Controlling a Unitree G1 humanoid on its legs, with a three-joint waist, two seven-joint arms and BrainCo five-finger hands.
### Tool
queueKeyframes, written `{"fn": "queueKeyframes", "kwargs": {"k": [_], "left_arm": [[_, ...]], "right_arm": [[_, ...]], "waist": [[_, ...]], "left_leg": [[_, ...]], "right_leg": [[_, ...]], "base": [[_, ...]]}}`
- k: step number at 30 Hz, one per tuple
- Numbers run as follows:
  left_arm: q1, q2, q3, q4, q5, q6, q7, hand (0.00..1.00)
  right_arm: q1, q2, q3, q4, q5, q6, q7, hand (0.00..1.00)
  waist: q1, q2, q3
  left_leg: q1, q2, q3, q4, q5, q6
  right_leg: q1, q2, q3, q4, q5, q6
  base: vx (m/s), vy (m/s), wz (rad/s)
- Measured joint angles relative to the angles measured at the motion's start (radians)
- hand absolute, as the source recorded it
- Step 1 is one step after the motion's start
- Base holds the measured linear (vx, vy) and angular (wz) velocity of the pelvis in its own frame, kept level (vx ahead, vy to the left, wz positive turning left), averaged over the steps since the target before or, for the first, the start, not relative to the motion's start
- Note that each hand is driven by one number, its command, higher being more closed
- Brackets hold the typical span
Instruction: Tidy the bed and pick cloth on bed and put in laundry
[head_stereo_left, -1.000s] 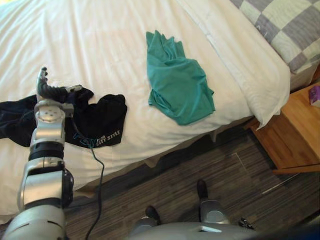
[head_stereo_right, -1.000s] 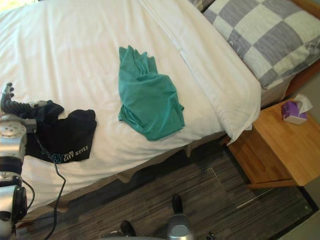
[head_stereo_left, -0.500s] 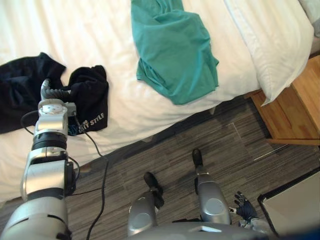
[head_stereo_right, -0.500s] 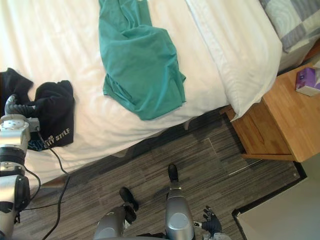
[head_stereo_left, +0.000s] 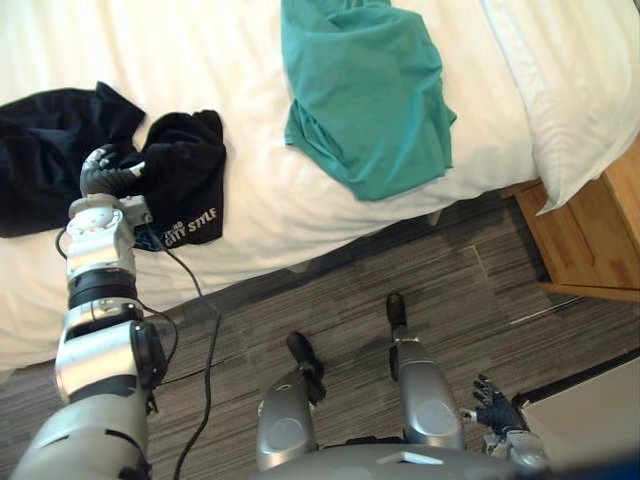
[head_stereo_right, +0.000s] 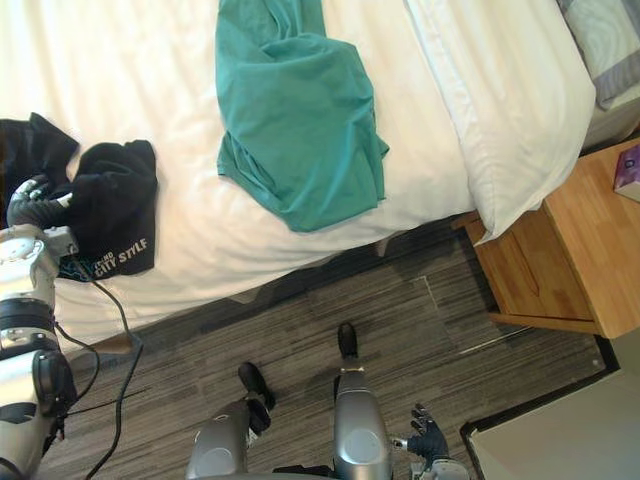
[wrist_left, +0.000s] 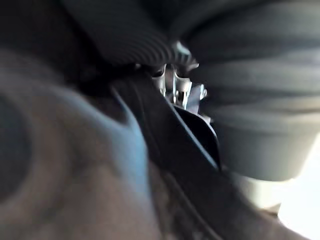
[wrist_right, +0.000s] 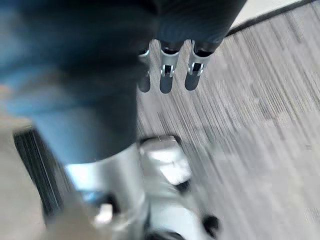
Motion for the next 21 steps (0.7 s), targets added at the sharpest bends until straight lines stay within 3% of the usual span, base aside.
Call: {"fn": "queueKeyframes", "kwargs": {"k": [3, 6, 10, 12, 15, 18, 21], "left_arm": [[0.045, -0.011, 0.002, -0.003, -0.045, -0.051, -0.029, 1.00], [0.125, -0.043, -0.004, -0.045, -0.081, -0.077, -0.043, 1.00], [0.224, -0.089, -0.088, -0.066, -0.081, -0.105, -0.042, 1.00], [0.268, -0.120, -0.119, -0.089, -0.079, -0.127, -0.041, 1.00], [0.352, -0.155, -0.136, -0.136, -0.073, -0.166, -0.031, 1.00], [0.412, -0.161, -0.136, -0.142, -0.062, -0.179, -0.019, 1.00], [0.439, -0.156, -0.136, -0.142, -0.052, -0.179, -0.008, 1.00]], "right_arm": [[0.004, -0.002, 0.001, -0.001, -0.001, -0.003, -0.030, 0.00], [0.005, 0.006, -0.001, -0.059, 0.020, -0.015, -0.154, 0.00], [-0.110, -0.013, -0.037, -0.190, 0.043, -0.030, -0.300, 0.00], [-0.179, -0.028, -0.101, -0.209, 0.031, -0.006, -0.354, 0.00], [-0.246, -0.094, -0.223, -0.264, 0.007, 0.078, -0.439, 0.00], [-0.267, -0.148, -0.310, -0.412, -0.049, 0.134, -0.480, 0.00], [-0.282, -0.182, -0.318, -0.555, -0.137, 0.180, -0.473, 0.00]], "waist": [[0.006, 0.000, 0.000], [0.010, 0.000, -0.002], [0.019, 0.009, -0.033], [0.034, 0.009, -0.053], [0.034, -0.009, -0.063], [0.034, -0.037, -0.085], [0.030, -0.059, -0.104]], "left_leg": [[0.004, 0.000, -0.001, 0.000, 0.000, 0.000], [0.037, -0.001, 0.005, -0.002, 0.001, 0.000], [0.053, -0.016, -0.012, -0.009, 0.001, 0.000], [0.054, -0.018, -0.024, -0.014, 0.001, 0.000], [0.061, -0.016, -0.067, -0.014, 0.004, -0.002], [0.064, -0.016, -0.069, -0.017, 0.004, -0.002], [0.059, -0.016, -0.077, -0.019, 0.004, -0.002]], "right_leg": [[0.002, -0.001, -0.003, 0.003, 0.000, 0.000], [0.030, -0.003, -0.008, 0.006, 0.000, 0.000], [0.053, -0.009, -0.030, -0.002, 0.001, 0.002], [0.067, -0.009, -0.037, -0.023, 0.006, 0.009], [0.108, -0.007, -0.060, -0.050, 0.015, 0.015], [0.122, -0.006, -0.056, -0.066, 0.022, 0.015], [0.125, -0.005, -0.054, -0.073, 0.024, 0.018]], "base": [[0.05, 0.007, 0.02], [0.03, 0.015, -0.05], [-0.01, 0.007, 0.02], [-0.01, -0.001, 0.21], [-0.03, -0.005, 0.25], [-0.04, -0.002, 0.00], [-0.04, -0.003, 0.02]]}}
